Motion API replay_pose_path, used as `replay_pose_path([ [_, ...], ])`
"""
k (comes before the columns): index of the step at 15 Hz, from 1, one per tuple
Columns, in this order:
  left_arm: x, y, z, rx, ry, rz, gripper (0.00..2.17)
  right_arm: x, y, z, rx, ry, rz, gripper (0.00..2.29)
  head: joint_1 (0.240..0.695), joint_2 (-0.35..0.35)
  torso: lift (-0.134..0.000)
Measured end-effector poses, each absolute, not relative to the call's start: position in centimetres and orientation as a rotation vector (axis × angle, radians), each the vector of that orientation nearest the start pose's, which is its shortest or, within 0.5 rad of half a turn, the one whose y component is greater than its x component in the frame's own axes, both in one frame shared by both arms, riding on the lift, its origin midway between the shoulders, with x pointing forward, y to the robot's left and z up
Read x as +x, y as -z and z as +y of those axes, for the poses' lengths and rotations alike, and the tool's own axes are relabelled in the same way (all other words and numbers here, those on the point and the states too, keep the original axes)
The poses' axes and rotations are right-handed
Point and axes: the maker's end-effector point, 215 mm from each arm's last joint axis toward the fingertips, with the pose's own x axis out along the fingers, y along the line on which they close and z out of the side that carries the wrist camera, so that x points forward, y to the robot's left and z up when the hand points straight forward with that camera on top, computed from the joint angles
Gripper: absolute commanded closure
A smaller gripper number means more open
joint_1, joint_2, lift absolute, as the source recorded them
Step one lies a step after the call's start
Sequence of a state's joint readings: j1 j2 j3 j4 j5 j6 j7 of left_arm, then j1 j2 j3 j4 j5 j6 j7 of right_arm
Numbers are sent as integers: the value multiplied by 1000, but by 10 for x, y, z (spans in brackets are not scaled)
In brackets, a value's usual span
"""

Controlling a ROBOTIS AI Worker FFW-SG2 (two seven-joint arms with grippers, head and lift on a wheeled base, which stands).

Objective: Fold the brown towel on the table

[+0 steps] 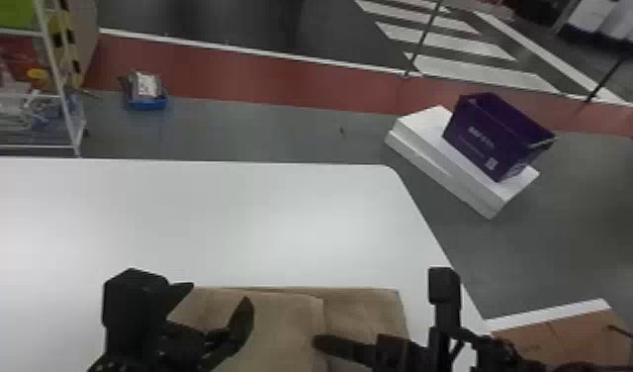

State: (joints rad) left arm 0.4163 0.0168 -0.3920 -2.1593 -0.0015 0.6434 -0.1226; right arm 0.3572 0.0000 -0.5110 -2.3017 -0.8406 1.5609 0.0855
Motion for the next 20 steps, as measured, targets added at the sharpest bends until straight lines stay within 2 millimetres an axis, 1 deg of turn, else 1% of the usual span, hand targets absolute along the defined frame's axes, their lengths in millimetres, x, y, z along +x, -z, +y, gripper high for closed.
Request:
replay_pose_path([
  [2,392,408,-10,-81,507,467,201,319,435,-207,631,-298,960,1291,695,-343,-124],
  [4,392,408,-8,-81,503,466,201,321,420,-206,630,-316,928,1291,695,-338,-124],
  [7,394,406,0,-81,488,461,201,324,389,-206,622,-347,861,1291,695,-324,-124],
  [10,395,407,8,-86,472,460,201,326,362,-212,626,-366,796,1291,695,-317,-124],
  [13,396,407,12,-89,461,458,201,326,331,-222,641,-385,721,1291,695,-321,-124],
  [14,396,407,12,-90,460,458,201,325,323,-228,645,-384,699,1291,695,-333,-124],
  [16,395,407,10,-91,463,460,201,323,316,-239,656,-374,676,1291,695,-350,-124],
  [18,394,408,8,-90,465,462,201,316,319,-251,678,-356,677,1291,695,-350,-124],
  [20,393,409,7,-87,464,463,201,309,322,-255,691,-351,684,1291,695,-350,-124],
])
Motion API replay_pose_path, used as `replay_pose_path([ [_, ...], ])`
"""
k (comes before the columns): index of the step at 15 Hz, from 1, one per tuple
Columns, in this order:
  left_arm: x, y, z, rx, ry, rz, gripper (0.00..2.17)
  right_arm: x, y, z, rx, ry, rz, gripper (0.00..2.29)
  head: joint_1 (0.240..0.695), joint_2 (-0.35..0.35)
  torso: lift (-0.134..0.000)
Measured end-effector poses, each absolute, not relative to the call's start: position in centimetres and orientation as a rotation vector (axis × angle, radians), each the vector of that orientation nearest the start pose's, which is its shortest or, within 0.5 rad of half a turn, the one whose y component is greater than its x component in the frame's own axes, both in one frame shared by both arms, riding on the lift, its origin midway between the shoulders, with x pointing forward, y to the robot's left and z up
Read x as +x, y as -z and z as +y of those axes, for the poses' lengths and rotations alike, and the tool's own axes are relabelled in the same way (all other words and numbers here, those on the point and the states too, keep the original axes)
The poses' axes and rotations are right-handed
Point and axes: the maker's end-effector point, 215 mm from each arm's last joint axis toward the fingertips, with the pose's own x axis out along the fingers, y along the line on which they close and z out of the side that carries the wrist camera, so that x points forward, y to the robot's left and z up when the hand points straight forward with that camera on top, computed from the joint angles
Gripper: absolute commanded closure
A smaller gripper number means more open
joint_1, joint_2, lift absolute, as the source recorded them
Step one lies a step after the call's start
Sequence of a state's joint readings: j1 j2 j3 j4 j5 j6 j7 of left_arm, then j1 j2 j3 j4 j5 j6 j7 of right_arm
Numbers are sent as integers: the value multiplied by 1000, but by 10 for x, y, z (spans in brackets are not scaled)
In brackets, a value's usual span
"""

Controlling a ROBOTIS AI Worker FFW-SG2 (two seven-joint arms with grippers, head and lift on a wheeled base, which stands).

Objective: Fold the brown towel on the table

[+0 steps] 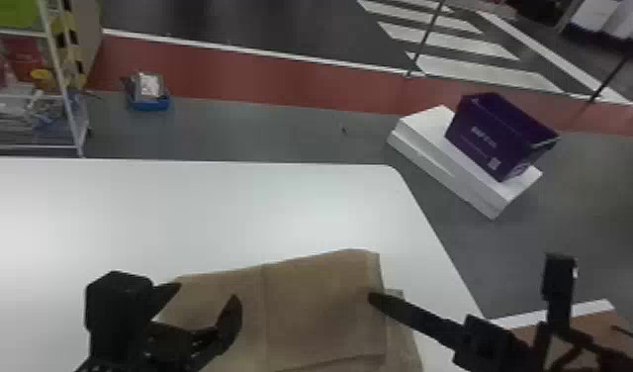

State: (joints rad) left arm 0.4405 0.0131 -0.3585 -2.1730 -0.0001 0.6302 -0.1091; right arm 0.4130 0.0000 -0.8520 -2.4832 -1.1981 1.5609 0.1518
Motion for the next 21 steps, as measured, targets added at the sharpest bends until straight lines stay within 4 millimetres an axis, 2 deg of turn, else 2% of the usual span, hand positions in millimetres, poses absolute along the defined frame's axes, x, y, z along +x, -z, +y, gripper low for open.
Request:
replay_pose_path([
  [5,392,412,8,-39,437,467,201,306,308,-246,704,-395,659,1291,695,-350,-124],
  [9,393,408,6,-35,432,458,198,298,278,-271,732,-385,575,1291,695,-350,-124],
  [11,398,401,9,-32,407,429,194,292,274,-289,745,-355,554,1295,695,-350,-124],
  [13,405,385,12,-35,385,372,181,288,283,-305,767,-315,562,1295,695,-350,-124],
  [15,406,376,13,-44,376,333,167,286,295,-312,783,-295,582,1291,695,-350,-124],
  [19,399,373,19,-34,364,321,161,284,319,-298,792,-299,645,1295,695,-350,-124],
  [21,393,375,18,-28,375,326,157,278,334,-300,801,-283,680,1291,695,-350,-124],
])
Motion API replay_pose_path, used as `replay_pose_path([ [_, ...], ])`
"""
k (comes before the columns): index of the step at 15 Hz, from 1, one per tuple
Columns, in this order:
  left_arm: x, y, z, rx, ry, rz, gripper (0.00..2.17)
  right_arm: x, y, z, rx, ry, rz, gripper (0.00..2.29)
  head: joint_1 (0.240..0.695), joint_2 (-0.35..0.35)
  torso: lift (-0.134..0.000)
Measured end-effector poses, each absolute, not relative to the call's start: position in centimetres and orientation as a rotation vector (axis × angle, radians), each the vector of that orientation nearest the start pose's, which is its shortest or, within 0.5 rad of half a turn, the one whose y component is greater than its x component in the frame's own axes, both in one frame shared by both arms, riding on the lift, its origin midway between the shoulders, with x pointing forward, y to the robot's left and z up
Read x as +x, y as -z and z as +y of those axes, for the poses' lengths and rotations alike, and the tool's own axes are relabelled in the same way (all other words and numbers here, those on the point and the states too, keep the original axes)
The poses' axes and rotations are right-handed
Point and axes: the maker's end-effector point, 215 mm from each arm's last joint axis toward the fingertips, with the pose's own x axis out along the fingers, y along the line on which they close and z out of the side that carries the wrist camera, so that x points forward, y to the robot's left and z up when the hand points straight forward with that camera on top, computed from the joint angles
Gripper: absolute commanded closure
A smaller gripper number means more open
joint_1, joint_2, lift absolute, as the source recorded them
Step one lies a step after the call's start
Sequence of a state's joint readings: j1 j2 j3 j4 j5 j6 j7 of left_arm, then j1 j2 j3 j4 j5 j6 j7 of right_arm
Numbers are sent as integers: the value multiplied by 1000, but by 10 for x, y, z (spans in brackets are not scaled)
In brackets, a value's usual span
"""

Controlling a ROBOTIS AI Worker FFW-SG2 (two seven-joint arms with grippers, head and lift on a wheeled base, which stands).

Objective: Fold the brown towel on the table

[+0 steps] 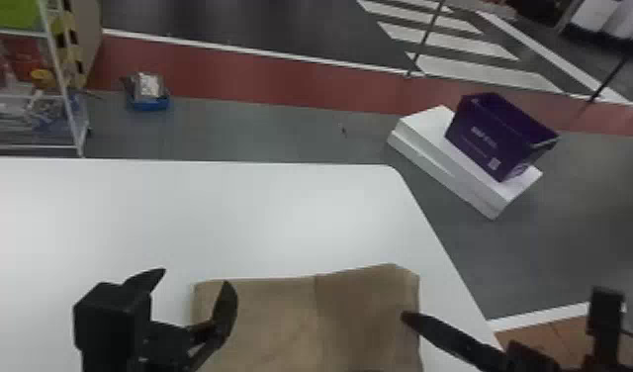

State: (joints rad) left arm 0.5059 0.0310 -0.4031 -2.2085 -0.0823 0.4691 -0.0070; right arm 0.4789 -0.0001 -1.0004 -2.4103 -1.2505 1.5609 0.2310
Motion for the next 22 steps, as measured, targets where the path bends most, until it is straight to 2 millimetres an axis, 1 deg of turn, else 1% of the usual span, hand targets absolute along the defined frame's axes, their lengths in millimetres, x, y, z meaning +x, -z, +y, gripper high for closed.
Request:
replay_pose_path([
  [2,389,378,13,-26,395,333,157,270,356,-307,812,-250,725,1291,695,-350,-124],
  [4,385,379,8,-25,410,337,157,264,379,-321,800,-198,772,1288,695,-350,-124],
  [5,383,380,5,-24,416,340,157,263,388,-331,787,-171,794,1285,695,-350,-124],
  [6,381,382,2,-23,420,343,157,266,393,-339,780,-158,803,1285,695,-350,-124],
  [7,380,384,0,-22,424,347,157,272,395,-343,777,-155,803,1285,695,-350,-124],
  [9,379,387,-1,-18,426,352,157,284,390,-345,773,-163,783,1285,695,-350,-124],
  [11,378,391,-1,-12,426,361,157,302,375,-345,763,-182,740,1285,695,-350,-124],
  [13,379,394,1,-7,424,370,157,319,363,-354,723,-181,713,1285,695,-350,-124],
  [15,380,392,2,-6,422,370,157,324,368,-359,700,-178,734,1281,695,-350,-124],
  [16,381,393,2,-4,422,372,157,324,374,-360,701,-178,753,1217,695,-350,-124],
  [17,383,393,1,-3,422,375,157,324,381,-359,707,-179,772,836,695,-350,-124],
  [18,384,392,1,-2,423,376,157,323,389,-358,714,-181,793,272,695,-350,-124],
  [19,384,393,0,-1,423,383,157,320,398,-356,716,-178,816,-2,695,-350,-124],
  [22,384,398,2,8,422,405,157,315,417,-358,698,-147,865,22,695,-350,-124],
])
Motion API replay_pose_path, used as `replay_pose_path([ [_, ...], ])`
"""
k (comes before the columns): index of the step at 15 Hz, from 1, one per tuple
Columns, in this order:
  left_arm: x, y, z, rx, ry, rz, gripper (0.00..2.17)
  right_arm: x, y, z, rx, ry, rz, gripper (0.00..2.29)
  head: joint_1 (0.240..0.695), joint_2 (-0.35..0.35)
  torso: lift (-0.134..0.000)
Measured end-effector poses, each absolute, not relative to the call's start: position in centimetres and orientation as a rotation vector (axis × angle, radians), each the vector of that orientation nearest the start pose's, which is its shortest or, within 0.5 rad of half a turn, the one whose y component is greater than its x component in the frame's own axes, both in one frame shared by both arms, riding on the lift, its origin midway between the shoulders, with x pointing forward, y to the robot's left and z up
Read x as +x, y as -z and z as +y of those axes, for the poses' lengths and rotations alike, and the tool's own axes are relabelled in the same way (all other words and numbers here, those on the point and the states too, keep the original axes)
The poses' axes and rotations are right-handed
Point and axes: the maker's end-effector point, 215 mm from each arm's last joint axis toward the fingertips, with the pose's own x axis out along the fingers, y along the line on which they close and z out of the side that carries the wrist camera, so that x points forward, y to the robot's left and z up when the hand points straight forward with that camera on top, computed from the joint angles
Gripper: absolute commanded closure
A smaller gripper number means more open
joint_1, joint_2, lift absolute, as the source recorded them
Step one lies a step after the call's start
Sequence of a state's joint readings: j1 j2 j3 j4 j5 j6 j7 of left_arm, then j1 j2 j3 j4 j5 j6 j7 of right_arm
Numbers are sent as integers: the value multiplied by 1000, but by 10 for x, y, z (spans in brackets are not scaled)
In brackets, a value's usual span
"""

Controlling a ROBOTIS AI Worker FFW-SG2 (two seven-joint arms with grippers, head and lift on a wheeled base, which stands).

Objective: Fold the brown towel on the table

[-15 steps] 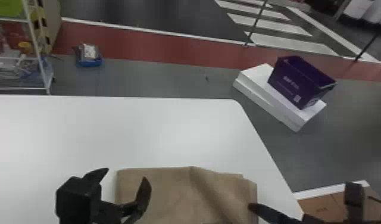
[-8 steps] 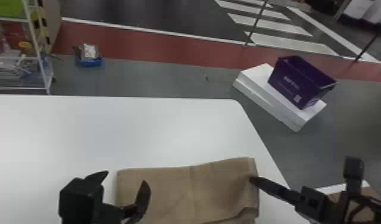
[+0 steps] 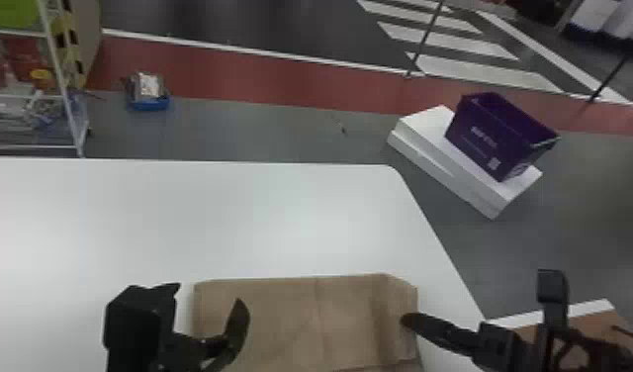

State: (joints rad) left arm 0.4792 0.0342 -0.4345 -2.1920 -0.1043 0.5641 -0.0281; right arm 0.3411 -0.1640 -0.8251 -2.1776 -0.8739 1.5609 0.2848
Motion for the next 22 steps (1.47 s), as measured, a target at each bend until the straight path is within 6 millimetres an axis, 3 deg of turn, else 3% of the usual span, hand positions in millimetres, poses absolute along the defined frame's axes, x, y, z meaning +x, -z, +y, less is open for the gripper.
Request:
replay_pose_path([
  [4,385,401,9,11,412,414,154,314,416,-377,647,-85,859,46,695,-350,-124],
  [10,386,405,12,16,398,429,154,320,386,-396,542,-49,804,73,695,-350,-124],
  [12,386,406,17,19,392,434,154,318,381,-392,539,-54,791,76,695,-350,-124],
  [15,383,406,23,11,381,437,154,312,390,-383,572,-63,805,97,695,-350,-124],
  [17,380,398,27,-32,388,417,161,299,397,-361,639,-142,821,151,695,-350,-124],
  [19,378,384,28,-71,394,374,161,276,416,-337,700,-203,873,404,695,-350,-124],
  [21,375,372,29,-91,397,330,161,260,429,-320,760,-245,902,1045,695,-350,-124],
  [22,375,369,32,-98,394,315,161,257,429,-314,781,-264,901,1146,695,-350,-124],
])
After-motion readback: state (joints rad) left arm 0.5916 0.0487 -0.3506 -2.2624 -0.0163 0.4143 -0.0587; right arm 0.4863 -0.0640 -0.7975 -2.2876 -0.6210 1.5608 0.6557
